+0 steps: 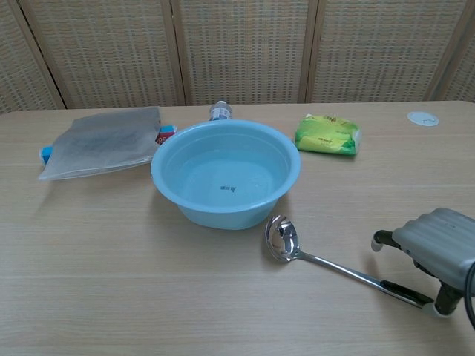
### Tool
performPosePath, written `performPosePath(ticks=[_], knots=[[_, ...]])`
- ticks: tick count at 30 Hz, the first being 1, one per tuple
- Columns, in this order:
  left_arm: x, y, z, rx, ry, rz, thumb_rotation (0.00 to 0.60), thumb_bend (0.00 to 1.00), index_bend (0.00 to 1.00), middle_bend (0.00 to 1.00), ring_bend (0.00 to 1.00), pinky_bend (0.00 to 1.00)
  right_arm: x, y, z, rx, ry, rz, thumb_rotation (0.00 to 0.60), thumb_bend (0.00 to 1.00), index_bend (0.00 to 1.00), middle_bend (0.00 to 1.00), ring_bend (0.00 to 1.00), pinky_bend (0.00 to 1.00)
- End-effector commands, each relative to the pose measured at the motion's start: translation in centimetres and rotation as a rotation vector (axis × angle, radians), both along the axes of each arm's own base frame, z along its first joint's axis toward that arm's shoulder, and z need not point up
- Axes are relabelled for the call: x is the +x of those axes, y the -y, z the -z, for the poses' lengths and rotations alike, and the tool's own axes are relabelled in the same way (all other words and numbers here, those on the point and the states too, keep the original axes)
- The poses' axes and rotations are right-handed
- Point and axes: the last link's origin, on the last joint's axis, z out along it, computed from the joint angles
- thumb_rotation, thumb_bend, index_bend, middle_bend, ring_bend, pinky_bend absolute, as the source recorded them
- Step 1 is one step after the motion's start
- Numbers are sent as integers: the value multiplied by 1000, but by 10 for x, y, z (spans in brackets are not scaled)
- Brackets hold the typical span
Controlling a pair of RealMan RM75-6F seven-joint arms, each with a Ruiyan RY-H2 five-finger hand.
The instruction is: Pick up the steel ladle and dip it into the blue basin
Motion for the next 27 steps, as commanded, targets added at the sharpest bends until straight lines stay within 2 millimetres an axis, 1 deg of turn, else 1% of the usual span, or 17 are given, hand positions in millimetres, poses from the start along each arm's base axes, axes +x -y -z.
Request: performPosePath(ticks=[1, 5, 12, 17, 20, 22, 27], knots=[[0, 0, -1, 2, 3, -1, 600, 0, 0, 0, 0, 0, 1, 6, -1, -15, -6, 8, 600, 0, 241, 953, 894, 1000], [0, 0, 0, -1, 4, -2, 600, 0, 0, 0, 0, 0, 3, 17, -4, -52, -7, 9, 600, 0, 241, 953, 894, 1000], [0, 0, -5, 16, 17, -1, 600, 0, 0, 0, 0, 0, 9, 44, -13, -141, 18, 23, 600, 0, 241, 953, 894, 1000], [0, 1, -8, 18, 28, 2, 600, 0, 0, 0, 0, 0, 10, 54, -14, -174, -10, 11, 600, 0, 241, 953, 894, 1000], [0, 2, -10, 21, 33, 2, 600, 0, 0, 0, 0, 0, 13, 54, -14, -180, 4, 14, 600, 0, 241, 955, 894, 1000], [-1, 3, -11, 23, 36, 2, 600, 0, 0, 0, 0, 0, 19, 49, -17, -179, 24, 7, 600, 0, 241, 956, 894, 1000], [0, 3, -11, 16, 38, 7, 600, 0, 0, 0, 0, 0, 30, 25, -20, -104, 83, 16, 600, 0, 241, 957, 894, 1000]])
